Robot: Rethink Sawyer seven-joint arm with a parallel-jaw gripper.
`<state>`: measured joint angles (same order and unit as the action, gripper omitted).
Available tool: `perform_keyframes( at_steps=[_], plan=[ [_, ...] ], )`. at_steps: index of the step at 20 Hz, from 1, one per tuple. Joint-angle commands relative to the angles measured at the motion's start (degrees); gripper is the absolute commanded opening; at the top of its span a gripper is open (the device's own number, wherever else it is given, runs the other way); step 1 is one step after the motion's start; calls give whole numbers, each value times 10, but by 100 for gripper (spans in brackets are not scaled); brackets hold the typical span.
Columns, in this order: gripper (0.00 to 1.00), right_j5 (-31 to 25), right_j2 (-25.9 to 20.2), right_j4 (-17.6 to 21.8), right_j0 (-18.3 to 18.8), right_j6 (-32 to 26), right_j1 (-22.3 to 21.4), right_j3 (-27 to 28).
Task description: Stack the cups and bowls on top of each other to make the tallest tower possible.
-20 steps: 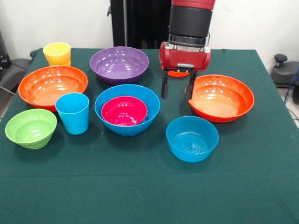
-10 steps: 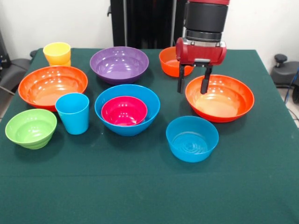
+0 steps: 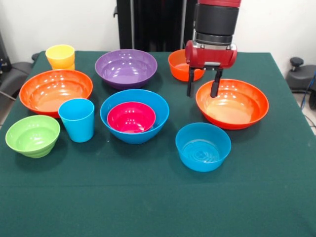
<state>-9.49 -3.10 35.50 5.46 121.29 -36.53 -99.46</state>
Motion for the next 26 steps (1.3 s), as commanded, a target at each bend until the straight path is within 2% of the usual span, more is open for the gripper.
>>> perform_keyframes(
  at_steps=[1,8,15,16,19,26],
  plan=[
    [100,57,-11,44,-22,17,62,11],
    [100,83,44,36,-67,24,117,70],
    [100,88,53,26,-72,16,133,88],
    [0,89,55,24,-73,13,133,89],
    [0,81,42,16,-59,16,130,76],
    [0,82,43,17,-62,13,122,81]
  ],
)
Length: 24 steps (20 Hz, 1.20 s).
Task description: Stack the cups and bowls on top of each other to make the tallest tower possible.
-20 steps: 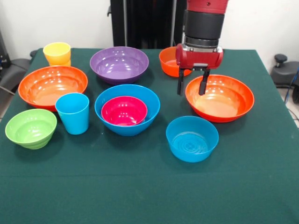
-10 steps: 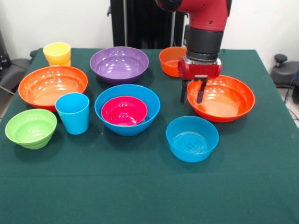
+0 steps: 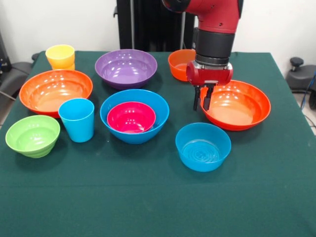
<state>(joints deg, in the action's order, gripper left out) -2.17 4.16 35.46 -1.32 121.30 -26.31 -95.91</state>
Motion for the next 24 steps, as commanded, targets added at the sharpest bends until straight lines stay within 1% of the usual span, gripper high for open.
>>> perform_keyframes(
  at_steps=[1,7,9,11,12,13,14,16,20,24],
  plan=[
    [0,7,-31,17,7,12,17,44],
    [0,-14,-50,15,20,2,-5,30],
    [0,-19,-56,12,25,2,-20,18],
    [0,-39,-68,5,33,-2,-53,-10],
    [0,-59,-87,-1,46,-13,-82,-32],
    [0,-69,-97,-4,53,-18,-99,-44],
    [0,-90,-115,-13,68,-29,-126,-65],
    [0,-121,-140,-28,87,-44,-167,-93],
    [0,-169,-184,-54,125,-73,-216,-122],
    [0,-189,-213,-62,152,-88,-233,-131]
  ],
)
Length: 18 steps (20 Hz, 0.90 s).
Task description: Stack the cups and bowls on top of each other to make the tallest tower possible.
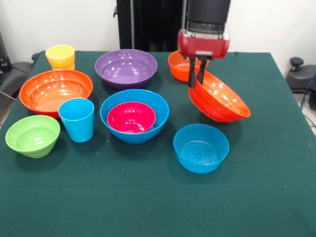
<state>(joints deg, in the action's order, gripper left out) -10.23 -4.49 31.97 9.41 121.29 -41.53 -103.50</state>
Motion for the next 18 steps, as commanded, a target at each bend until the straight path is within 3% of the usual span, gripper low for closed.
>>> perform_keyframes(
  at_steps=[1,18],
  plan=[
    [0,-111,-130,-28,48,-88,-83,-56],
    [0,-197,-232,-37,153,-148,-117,-46]
  ],
)
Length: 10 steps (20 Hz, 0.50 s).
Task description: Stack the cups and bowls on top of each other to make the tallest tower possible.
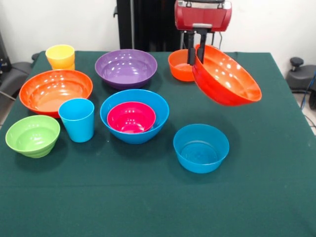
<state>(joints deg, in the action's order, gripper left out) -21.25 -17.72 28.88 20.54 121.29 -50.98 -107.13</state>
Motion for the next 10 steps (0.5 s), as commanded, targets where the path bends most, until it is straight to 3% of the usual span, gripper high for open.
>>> perform_keyframes(
  at_steps=[1,3,6,10],
  plan=[
    [0,-91,-107,0,50,-160,-21,-2],
    [0,-99,-122,10,66,-177,-16,9],
    [0,-96,-179,30,114,-229,9,24],
    [0,-108,-214,45,146,-254,29,35]
  ],
)
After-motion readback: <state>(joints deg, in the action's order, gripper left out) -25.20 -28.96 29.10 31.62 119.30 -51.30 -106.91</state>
